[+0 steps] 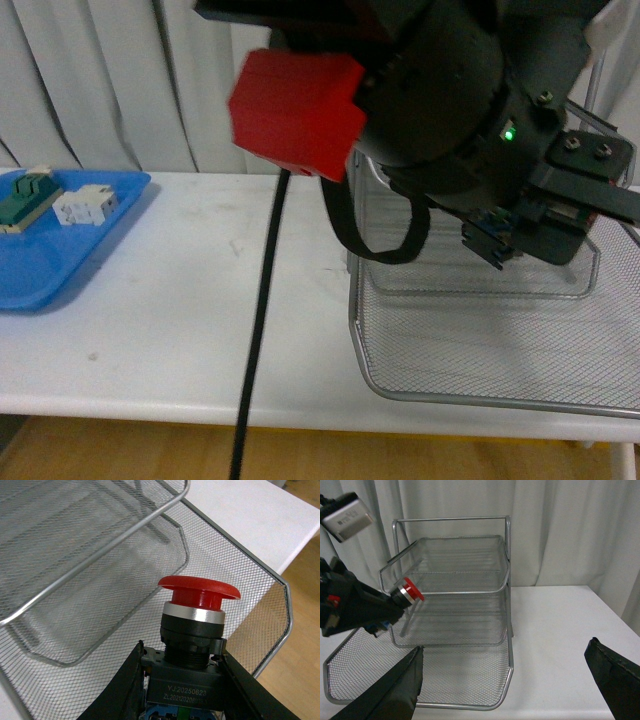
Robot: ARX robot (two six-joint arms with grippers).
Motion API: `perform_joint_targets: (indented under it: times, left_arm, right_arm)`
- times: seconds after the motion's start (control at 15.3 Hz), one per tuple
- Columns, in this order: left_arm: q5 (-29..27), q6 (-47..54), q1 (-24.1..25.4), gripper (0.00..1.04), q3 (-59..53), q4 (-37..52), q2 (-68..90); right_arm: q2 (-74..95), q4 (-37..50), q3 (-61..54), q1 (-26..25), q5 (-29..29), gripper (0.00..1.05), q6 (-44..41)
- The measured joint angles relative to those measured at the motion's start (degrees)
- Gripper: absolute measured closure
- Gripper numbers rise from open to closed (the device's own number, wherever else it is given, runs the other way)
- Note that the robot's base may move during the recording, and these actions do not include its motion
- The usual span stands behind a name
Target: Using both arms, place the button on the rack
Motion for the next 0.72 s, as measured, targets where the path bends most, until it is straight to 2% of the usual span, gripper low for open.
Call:
perform_joint_targets:
  times: [0.39, 0.72]
  left_arm:
    - [-4.55, 1.92, -1.53, 0.69, 15.30, -8.00, 14.36]
    - [-6.23, -1.07, -0.17, 0.17, 19.71, -8.48, 16.79]
  right_arm:
    - [0.00, 0.00, 0.00, 0.00, -0.02, 0.06, 0.00]
    - [0.00, 0.00, 0.00, 0.00, -0.02, 0.06, 0.00]
